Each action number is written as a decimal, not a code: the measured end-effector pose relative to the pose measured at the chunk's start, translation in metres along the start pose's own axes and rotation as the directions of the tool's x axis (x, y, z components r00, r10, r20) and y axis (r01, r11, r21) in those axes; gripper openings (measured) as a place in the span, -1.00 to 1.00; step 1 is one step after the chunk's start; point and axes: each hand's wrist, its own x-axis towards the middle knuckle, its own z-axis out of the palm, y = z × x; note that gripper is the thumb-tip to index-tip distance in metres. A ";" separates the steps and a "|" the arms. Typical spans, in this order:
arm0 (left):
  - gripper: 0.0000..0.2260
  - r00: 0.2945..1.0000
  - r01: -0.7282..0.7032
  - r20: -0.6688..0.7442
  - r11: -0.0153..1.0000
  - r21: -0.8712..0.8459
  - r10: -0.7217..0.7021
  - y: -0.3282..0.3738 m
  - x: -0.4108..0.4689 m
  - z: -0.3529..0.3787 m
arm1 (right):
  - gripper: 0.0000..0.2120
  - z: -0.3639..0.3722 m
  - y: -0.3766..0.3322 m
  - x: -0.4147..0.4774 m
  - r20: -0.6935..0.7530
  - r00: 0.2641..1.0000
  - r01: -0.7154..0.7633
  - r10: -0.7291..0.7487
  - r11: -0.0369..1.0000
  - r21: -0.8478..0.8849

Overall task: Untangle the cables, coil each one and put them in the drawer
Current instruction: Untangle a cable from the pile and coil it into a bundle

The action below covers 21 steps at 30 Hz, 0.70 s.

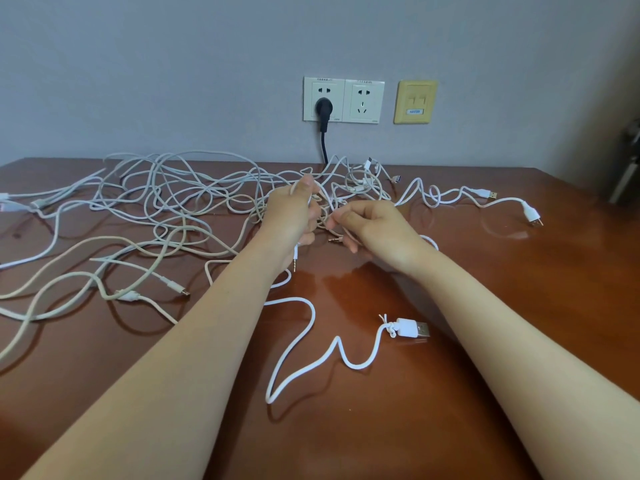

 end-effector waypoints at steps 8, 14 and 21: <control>-0.76 1.000 -0.002 -0.002 0.999 -0.033 0.002 -0.003 0.004 -0.001 | -0.71 0.002 0.000 -0.002 -0.014 1.000 0.008 -0.010 0.995 -0.098; -0.75 0.996 -0.063 -0.054 0.982 0.176 0.073 -0.010 0.008 -0.003 | -0.75 -0.001 0.001 -0.002 -0.037 0.999 0.023 -0.031 0.977 -0.211; -0.82 0.995 -0.082 -0.035 0.986 0.148 0.088 -0.014 0.006 -0.001 | -0.79 0.002 0.007 -0.002 -0.003 0.995 0.079 -0.095 0.839 -0.538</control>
